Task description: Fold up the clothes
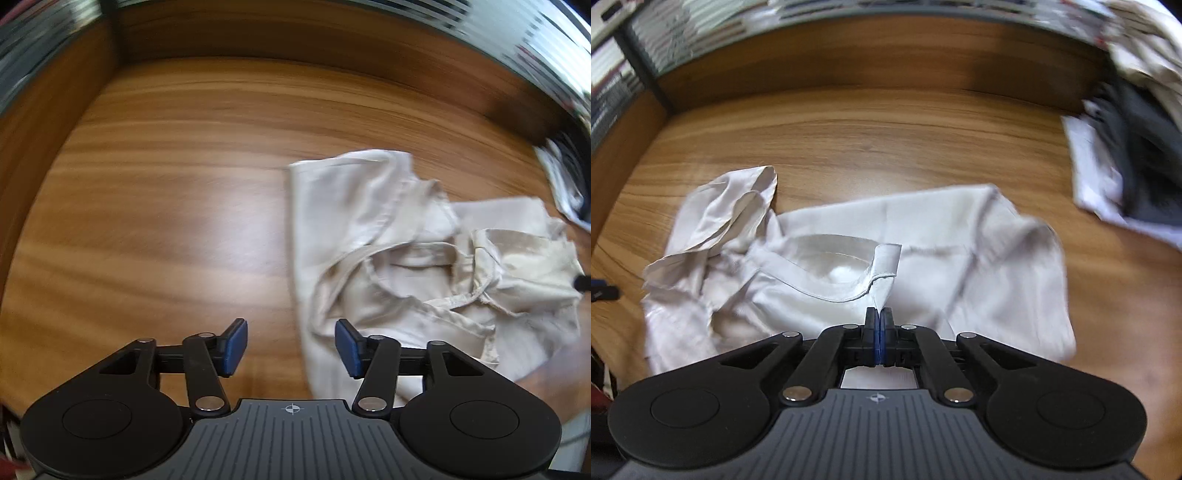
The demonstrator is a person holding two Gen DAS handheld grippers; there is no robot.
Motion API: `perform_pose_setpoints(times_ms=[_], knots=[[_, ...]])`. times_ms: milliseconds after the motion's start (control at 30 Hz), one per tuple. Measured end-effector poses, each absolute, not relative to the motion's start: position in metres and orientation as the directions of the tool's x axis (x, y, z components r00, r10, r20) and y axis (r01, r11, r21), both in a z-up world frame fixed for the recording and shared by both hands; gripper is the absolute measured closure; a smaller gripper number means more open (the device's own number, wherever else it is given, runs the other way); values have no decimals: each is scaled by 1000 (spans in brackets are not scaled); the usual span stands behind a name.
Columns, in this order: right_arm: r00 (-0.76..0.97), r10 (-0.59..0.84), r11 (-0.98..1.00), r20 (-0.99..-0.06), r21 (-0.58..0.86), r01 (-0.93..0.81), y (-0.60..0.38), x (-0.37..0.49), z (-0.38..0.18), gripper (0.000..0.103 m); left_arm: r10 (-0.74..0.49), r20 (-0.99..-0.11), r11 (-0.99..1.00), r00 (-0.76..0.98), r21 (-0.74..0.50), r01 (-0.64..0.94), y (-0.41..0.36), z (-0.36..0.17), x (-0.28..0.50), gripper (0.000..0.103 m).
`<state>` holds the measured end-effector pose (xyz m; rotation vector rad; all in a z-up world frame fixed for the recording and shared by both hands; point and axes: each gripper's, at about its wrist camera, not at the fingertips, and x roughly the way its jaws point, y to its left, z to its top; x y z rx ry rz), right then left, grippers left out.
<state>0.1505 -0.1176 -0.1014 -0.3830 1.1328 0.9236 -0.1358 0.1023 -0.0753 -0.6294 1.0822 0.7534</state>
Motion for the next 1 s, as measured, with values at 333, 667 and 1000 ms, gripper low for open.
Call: perform_pose_setpoints(times_ms=[333,667,1000], knots=[[181,314,786,-932,148,-601,-240,67,-95,103,140,-937,775,320,-97,-624,96,-92,-76,44],[158,197,879,-967,103,-466,-300,10,-140,85,118,-950,839,290,-61,-541,82,-113,-45,29],[192,294,806,-936,134,-577,-248,41,-113,65,118,-958,798,260,-64,-599,76,-126,-51,20]])
